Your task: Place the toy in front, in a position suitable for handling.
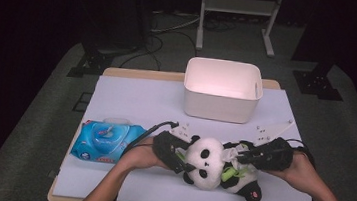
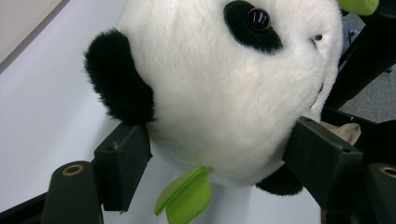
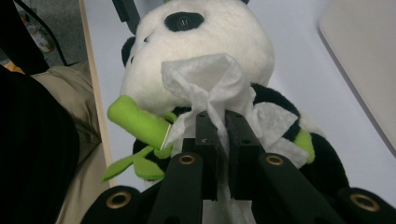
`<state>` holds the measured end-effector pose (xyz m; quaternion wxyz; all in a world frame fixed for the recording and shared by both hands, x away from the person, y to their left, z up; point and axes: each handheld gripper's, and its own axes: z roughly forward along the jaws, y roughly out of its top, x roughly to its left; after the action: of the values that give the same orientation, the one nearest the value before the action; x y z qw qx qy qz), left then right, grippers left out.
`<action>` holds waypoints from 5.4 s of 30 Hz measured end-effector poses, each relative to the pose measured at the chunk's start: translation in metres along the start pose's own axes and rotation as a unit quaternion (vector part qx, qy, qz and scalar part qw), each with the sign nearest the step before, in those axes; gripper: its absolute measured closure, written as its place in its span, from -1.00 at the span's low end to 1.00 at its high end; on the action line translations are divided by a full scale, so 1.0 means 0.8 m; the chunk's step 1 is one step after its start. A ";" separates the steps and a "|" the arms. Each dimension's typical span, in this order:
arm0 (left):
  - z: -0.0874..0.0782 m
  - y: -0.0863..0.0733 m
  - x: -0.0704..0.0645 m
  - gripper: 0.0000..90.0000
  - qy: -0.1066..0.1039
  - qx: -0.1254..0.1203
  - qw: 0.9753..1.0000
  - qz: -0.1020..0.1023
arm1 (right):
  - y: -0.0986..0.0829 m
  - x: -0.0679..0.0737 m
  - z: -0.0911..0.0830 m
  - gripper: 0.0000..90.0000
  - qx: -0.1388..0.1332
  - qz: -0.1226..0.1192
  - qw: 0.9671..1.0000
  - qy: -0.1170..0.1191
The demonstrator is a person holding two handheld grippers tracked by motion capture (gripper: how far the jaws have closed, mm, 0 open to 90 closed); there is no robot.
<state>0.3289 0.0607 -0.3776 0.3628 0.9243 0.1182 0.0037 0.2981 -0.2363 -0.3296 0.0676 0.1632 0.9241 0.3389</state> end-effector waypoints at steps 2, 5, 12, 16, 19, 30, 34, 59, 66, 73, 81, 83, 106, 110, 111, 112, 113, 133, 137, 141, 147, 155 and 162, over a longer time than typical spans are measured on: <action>0.000 -0.001 0.001 -0.47 0.002 -0.001 1.000 0.001 | -0.002 -0.002 0.001 0.86 0.000 0.003 1.000 -0.003; 0.001 -0.005 0.002 -0.49 0.010 0.003 1.000 -0.002 | -0.006 -0.009 0.002 0.86 0.002 0.009 1.000 -0.008; 0.007 -0.017 0.008 -0.51 0.006 0.005 1.000 -0.018 | -0.021 -0.016 0.006 0.86 0.007 0.030 0.999 -0.011; 0.007 -0.018 0.007 -0.51 0.010 0.005 1.000 -0.017 | -0.023 -0.013 0.006 0.86 0.007 0.025 1.000 -0.012; 0.008 -0.018 0.008 -0.51 0.013 0.005 1.000 -0.019 | -0.018 -0.009 0.005 0.85 0.001 0.020 1.000 -0.008; 0.009 -0.018 0.010 -0.49 0.017 0.006 1.000 -0.023 | 0.018 0.011 0.018 0.85 -0.010 -0.018 1.000 0.013; 0.009 -0.018 0.010 -0.49 0.020 0.006 1.000 -0.024 | 0.030 0.022 0.024 0.85 -0.008 -0.036 0.999 0.022; 0.014 -0.019 0.011 -0.50 0.019 -0.005 1.000 -0.025 | 0.042 0.011 0.061 0.88 0.027 -0.028 0.999 0.024; 0.017 -0.018 0.010 -0.53 0.022 -0.003 1.000 -0.020 | 0.037 -0.013 0.062 0.89 0.024 -0.007 0.999 0.021; 0.020 -0.018 0.010 -0.57 0.022 -0.003 1.000 -0.018 | 0.032 -0.027 0.061 0.89 0.023 0.009 1.000 0.019; 0.025 -0.020 0.009 -0.62 0.020 0.000 1.000 -0.016 | 0.030 -0.036 0.062 0.89 0.021 0.015 1.000 0.017; 0.026 -0.020 0.009 -0.62 0.019 0.001 1.000 -0.016 | 0.030 -0.037 0.063 0.89 0.021 0.020 0.999 0.018; 0.025 -0.014 0.004 -0.42 0.043 0.002 0.999 0.000 | 0.058 -0.008 0.060 0.88 -0.003 -0.010 0.999 0.039; 0.024 -0.011 0.003 -0.42 0.043 0.002 0.999 0.004 | 0.062 0.002 0.061 0.88 0.001 -0.020 0.999 0.045; 0.023 -0.010 0.003 -0.42 0.042 0.001 0.999 0.004 | 0.063 0.005 0.061 0.88 0.002 -0.023 0.999 0.047; 0.023 -0.009 0.004 -0.42 0.041 0.003 0.999 0.004 | 0.063 0.008 0.061 0.88 0.004 -0.026 0.998 0.051; 0.023 -0.009 0.004 -0.42 0.043 0.004 0.999 0.004 | 0.063 0.011 0.061 0.88 0.007 -0.029 0.998 0.050; 0.019 0.008 -0.006 -0.48 0.033 -0.019 0.999 0.015 | 0.018 -0.013 0.036 0.90 0.006 0.009 1.000 0.024; 0.024 0.011 -0.006 -0.50 0.034 -0.015 0.999 0.020 | 0.014 -0.023 0.032 0.90 -0.003 0.021 1.000 0.021; 0.029 0.013 -0.006 -0.42 0.044 -0.014 0.999 0.023 | 0.013 -0.028 0.032 0.90 -0.005 0.024 1.000 0.020; 0.034 0.008 -0.002 -0.29 0.049 -0.026 0.998 0.010 | 0.024 -0.027 0.036 0.90 0.009 0.013 1.000 0.004; 0.031 0.009 0.000 -0.22 0.049 -0.040 0.998 0.007 | 0.045 -0.015 0.039 0.89 0.009 -0.009 1.000 0.007; 0.033 0.009 0.001 -0.22 0.047 -0.045 0.998 0.003 | 0.059 0.005 0.054 0.89 0.027 -0.035 0.999 0.021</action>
<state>0.3335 0.0384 -0.3923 0.3976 0.9064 0.1321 0.0538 0.3163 -0.1748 -0.3323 0.0552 0.1253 0.9391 0.3150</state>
